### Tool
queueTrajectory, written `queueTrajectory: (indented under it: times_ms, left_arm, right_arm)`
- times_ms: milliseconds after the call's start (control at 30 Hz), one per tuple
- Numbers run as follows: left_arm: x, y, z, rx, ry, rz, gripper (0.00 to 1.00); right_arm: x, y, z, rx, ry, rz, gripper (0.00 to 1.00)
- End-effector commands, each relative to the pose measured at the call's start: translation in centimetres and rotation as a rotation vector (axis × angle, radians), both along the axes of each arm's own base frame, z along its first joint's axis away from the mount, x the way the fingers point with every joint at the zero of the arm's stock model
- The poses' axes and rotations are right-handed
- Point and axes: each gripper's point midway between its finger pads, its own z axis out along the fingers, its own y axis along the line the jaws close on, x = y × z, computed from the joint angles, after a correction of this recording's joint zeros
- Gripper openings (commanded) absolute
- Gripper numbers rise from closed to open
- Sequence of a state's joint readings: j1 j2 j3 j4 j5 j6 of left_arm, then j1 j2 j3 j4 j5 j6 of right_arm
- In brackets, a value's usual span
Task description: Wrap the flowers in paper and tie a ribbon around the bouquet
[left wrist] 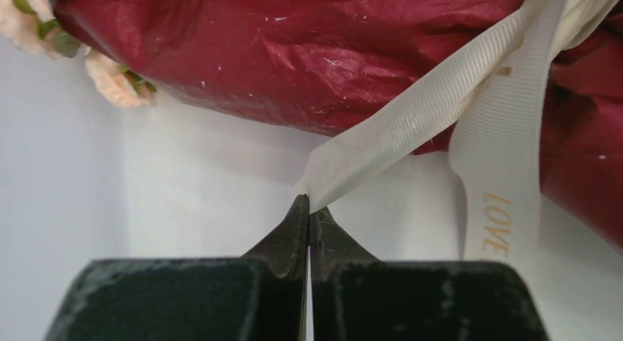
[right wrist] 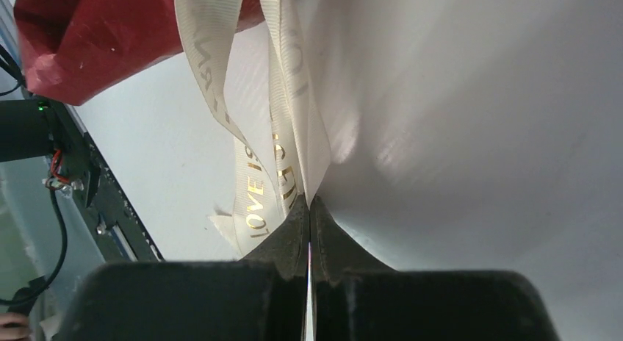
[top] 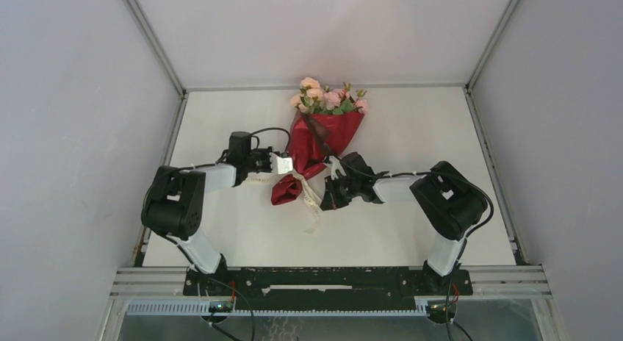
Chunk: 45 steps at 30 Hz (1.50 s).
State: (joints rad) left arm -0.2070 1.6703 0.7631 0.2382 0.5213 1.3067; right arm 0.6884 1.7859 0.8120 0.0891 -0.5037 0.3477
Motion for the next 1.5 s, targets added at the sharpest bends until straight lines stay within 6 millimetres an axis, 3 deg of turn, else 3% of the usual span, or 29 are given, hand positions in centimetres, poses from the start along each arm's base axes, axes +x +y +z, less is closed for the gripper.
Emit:
queueTrajectory:
  times_ms: [0, 133, 333, 700, 867, 900, 967, 1100, 1167, 1300, 1467]
  left_arm:
    - [4.8, 1.5, 3.2, 0.020, -0.123, 0.057, 0.00]
    - [5.5, 2.2, 1.7, 0.064, -0.103, 0.051, 0.00]
    - [4.9, 2.0, -0.3, 0.088, -0.068, 0.023, 0.00]
    - [5.8, 2.8, -0.7, 0.109, -0.048, 0.040, 0.00]
    - [4.8, 2.1, -0.7, 0.088, -0.049, 0.041, 0.00]
    - [4.1, 1.5, -0.6, 0.102, -0.052, 0.015, 0.00]
    - [0.7, 0.5, -2.3, 0.219, -0.007, -0.126, 0.00]
    - [-5.1, -1.3, -4.1, 0.322, 0.027, -0.291, 0.00]
    - [-7.0, -2.4, -4.5, 0.339, 0.031, -0.336, 0.01]
    - [-10.0, -5.3, -4.4, 0.384, -0.030, -0.422, 0.03]
    - [-13.6, -12.7, -1.1, 0.140, 0.040, -0.448, 0.09]
  right_arm:
    - [-6.2, -5.6, -4.4, -0.186, 0.288, -0.018, 0.00]
    - [-8.0, -7.2, -4.9, -0.200, 0.358, -0.047, 0.00]
    - [-10.6, -7.9, -5.7, -0.189, 0.453, -0.054, 0.00]
    - [-12.3, -8.3, -6.0, -0.178, 0.530, -0.069, 0.00]
    - [-11.6, -8.0, -5.4, -0.158, 0.480, -0.068, 0.00]
    - [-11.2, -7.9, -5.1, -0.153, 0.459, -0.065, 0.00]
    - [-10.1, -7.5, -4.0, -0.136, 0.408, -0.057, 0.02]
    - [-7.7, -6.5, -0.5, -0.065, 0.305, -0.041, 0.30]
    - [-6.9, -7.0, 1.1, -0.049, 0.266, -0.068, 0.39]
    - [-4.2, -10.6, 3.8, -0.068, 0.201, -0.259, 0.48]
    - [-0.7, -16.2, 7.9, -0.081, 0.020, -0.541, 0.60]
